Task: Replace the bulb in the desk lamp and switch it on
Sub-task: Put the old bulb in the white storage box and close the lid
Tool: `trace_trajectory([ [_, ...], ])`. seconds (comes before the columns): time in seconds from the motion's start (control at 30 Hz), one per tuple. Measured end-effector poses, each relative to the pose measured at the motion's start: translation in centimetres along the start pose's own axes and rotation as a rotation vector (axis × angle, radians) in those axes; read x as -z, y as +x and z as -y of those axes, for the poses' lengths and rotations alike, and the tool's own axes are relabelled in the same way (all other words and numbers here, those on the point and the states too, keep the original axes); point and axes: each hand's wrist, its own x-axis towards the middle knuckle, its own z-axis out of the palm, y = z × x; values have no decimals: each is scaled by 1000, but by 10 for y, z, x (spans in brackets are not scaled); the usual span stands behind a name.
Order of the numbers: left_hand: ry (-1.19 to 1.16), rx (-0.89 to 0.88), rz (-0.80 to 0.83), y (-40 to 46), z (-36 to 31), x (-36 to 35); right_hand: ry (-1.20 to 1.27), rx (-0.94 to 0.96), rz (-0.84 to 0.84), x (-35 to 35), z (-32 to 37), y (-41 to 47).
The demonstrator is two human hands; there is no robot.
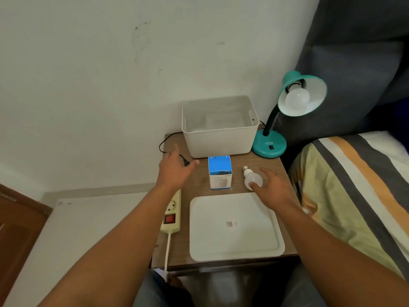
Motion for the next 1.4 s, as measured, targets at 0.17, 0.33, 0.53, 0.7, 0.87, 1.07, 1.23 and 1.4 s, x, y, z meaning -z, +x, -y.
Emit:
trace_trajectory([
  [0.17,-53,-25,33,58,-10,4,122,-30,45,-16,2,21],
  [0.33,-110,-78,68,101,-14,2,108,-46,13,-26,2,35],
  [0.53,-117,-129,15,120,-5,-8,111,-49,-45,-6,3,34],
  [0.7,-158,-159,-35,120,0,-14,151,89,-196,40,17,20],
  [0.87,-143,-142,-57,120,1,-17,196,254,-324,83,61,18],
  [1.07,-61,-122,-63,119,-3,-15,205,356,-365,78,123,76],
  [1.23,-55,-112,-57,123,0,-15,22,286,-219,54,151,137],
  [1.4,-96,-100,-53,121,-2,-16,-86,188,-120,38,153,164],
])
